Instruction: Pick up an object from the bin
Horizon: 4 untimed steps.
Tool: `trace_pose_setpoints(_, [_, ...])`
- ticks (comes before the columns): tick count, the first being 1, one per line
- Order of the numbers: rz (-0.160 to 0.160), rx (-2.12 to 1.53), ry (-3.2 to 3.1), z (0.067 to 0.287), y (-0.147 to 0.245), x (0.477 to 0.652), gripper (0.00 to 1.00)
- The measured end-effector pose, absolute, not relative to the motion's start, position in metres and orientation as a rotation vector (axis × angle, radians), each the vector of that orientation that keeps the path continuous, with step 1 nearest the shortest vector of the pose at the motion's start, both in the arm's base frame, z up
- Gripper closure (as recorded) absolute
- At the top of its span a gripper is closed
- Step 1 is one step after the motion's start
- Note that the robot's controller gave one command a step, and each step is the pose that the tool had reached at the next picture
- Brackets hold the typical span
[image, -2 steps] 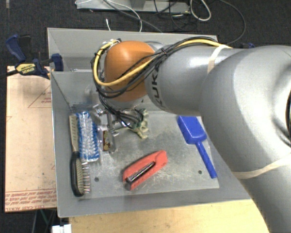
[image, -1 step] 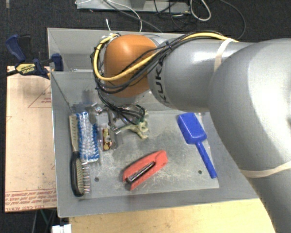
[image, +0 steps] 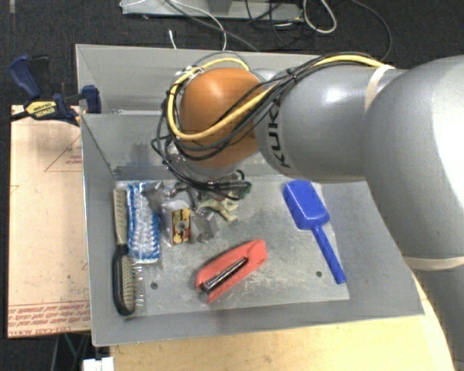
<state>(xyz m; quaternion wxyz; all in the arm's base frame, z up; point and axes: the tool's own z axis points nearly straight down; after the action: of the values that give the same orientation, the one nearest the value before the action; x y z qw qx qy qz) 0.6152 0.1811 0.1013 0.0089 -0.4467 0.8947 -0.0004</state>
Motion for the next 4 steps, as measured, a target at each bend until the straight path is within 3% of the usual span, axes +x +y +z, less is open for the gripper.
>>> trace_pose_setpoints(1, [-0.002,-1.583,2.685,0.075,0.193,0.626,0.00])
trace_pose_setpoints(2, [0.001,-1.215,2.854,0.078,0.105,0.645,1.00])
trace_pose_setpoints(3, [0.001,-1.217,2.854,0.078,0.106,0.644,1.00])
trace_pose_setpoints(4, [0.007,-1.222,2.867,0.108,0.106,0.640,1.00])
